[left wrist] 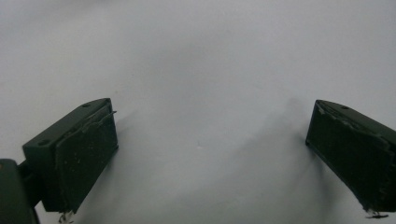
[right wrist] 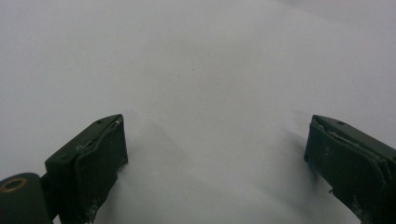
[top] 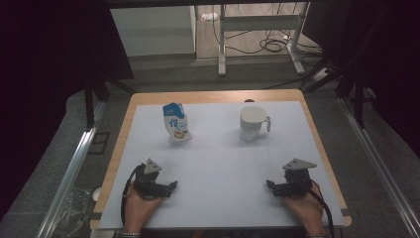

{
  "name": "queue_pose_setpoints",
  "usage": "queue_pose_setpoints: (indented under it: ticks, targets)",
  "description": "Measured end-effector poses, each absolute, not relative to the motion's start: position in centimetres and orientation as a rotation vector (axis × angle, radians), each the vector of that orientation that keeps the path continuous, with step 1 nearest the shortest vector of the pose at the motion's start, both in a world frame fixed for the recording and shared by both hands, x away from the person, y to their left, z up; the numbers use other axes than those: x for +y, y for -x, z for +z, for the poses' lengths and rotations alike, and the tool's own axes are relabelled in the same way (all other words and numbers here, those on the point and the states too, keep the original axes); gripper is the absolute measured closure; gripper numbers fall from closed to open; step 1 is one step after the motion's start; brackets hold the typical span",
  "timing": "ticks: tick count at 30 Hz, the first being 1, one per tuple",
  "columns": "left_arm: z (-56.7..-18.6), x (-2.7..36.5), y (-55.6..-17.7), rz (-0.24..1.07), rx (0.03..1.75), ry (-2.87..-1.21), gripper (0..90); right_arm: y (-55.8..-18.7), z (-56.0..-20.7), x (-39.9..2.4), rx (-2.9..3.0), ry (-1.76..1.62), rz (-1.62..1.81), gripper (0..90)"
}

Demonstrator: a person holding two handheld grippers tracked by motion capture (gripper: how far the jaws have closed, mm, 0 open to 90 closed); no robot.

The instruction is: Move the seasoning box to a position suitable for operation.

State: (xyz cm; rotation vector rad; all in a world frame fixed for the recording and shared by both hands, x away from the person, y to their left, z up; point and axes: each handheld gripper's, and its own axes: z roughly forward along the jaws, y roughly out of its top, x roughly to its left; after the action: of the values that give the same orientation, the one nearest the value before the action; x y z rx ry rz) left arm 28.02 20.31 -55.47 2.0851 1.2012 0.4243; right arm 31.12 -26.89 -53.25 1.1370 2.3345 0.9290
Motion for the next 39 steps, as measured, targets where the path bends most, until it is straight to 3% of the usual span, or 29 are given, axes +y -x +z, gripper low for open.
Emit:
queue_pose_setpoints:
  ticks: [30,39]
  targets:
    - [-55.44,20.35,-28.03,0.425,1.198,-2.093,2.1,-31.13,-53.13,-26.87,2.337,-1.14,0.928,6.4]
    - [-55.44,20.35,-28.03,0.425,1.198,-2.093,2.1,-30.85,-52.51,-26.97,2.31,-1.115,0.976,15.1]
